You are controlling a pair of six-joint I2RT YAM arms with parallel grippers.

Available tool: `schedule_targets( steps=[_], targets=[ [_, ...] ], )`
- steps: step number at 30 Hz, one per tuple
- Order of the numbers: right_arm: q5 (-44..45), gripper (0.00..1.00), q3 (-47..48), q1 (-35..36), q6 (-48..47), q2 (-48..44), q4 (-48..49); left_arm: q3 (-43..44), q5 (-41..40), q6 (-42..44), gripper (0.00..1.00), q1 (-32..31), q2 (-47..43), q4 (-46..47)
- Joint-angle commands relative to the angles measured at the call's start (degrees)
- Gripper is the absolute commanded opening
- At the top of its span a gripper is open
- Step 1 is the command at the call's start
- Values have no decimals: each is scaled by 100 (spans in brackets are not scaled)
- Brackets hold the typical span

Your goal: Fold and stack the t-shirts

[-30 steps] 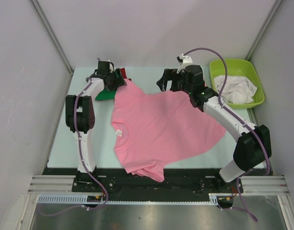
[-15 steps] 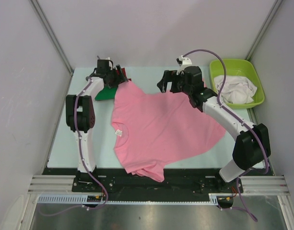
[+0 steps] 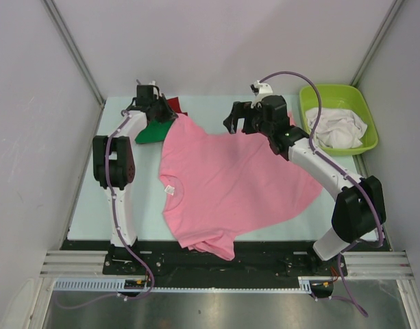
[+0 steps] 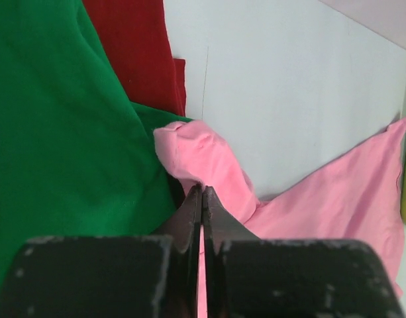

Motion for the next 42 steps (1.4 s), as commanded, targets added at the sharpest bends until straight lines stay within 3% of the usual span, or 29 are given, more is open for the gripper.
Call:
schedule_targets(
  steps=[1, 9, 13, 18, 24, 35, 39, 40, 42],
  targets=[
    [79, 100, -16, 36, -12, 38, 65, -54, 163, -39, 0, 74, -171, 204],
    [79, 100, -16, 53, 14, 65, 162, 578, 250, -109, 0, 197, 65, -41],
    [140, 100, -16, 62, 14, 91, 179, 1805, 320, -188, 0, 267, 504, -499],
    [176, 100, -16, 27, -47, 161, 223, 2723, 400, -276, 0, 249, 954, -798],
    [106, 100, -16, -17, 32, 284, 329, 2451, 321, -487, 0, 267, 910, -193],
    [106, 100, -16, -140, 23, 477, 329, 3329, -145, -847, 0, 320, 1683, 64],
    [140, 100, -16, -193, 32, 574, 513, 3033, -189, -804, 0, 337, 1693, 177],
    [175, 100, -16, -210, 84, 618, 539, 2901, -180, -786, 26, 329, 1553, 238],
    [307, 100, -16, -237, 120, 653, 592, 2349, -85, -786, 53, 329, 1351, 510]
  ],
)
